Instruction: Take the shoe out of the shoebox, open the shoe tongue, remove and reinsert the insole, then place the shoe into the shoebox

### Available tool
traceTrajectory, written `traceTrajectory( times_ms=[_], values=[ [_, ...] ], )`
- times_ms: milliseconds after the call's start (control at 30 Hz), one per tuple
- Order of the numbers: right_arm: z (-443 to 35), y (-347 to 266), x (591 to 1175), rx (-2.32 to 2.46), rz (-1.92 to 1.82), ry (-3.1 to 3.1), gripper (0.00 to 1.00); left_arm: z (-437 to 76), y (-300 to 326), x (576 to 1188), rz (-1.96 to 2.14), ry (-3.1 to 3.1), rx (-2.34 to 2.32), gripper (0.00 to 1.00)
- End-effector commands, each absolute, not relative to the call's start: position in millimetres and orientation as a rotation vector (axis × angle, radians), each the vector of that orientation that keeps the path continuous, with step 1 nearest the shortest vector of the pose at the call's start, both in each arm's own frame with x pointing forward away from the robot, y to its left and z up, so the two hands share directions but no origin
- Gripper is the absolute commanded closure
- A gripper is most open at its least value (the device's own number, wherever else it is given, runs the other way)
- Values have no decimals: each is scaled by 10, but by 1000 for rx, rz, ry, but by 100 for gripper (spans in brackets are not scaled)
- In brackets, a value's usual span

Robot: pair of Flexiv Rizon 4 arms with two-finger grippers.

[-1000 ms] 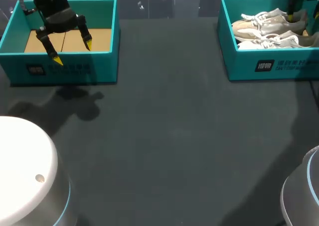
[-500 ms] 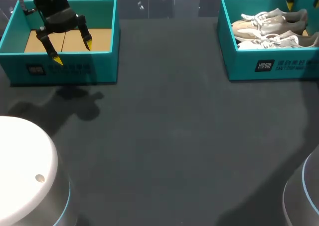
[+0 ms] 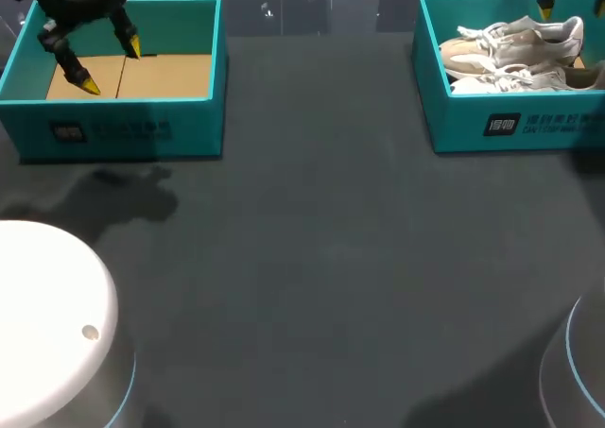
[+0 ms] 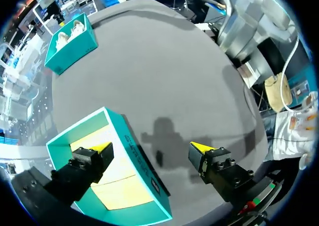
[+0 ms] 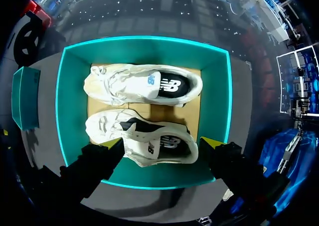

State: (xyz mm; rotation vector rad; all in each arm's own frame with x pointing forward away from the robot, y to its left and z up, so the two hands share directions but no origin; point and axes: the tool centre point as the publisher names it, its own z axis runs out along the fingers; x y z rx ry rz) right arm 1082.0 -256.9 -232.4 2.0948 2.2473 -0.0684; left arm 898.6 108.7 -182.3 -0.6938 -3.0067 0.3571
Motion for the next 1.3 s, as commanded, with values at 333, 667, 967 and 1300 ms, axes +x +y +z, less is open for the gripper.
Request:
traceTrajectory(
  times_ms=[333, 667, 967, 1300],
  values=[
    [-2293, -2597, 10708, 2129, 22, 2202, 0, -1787, 1061, 8866, 129, -3198, -286, 0],
    [-2077, -2437, 10258, 2238, -41, 2059, 0, -1665, 1390, 8978, 184, -3021, 594, 0],
    [-2009, -2352, 9959, 2314, -23, 2016, 0, -1646, 1679, 9108, 47, -2740, 1297, 0],
    [-1999, -2227, 9736, 2356, -65, 2034, 0, -1635, 2057, 9115, -26, -2447, 1801, 0]
  ],
)
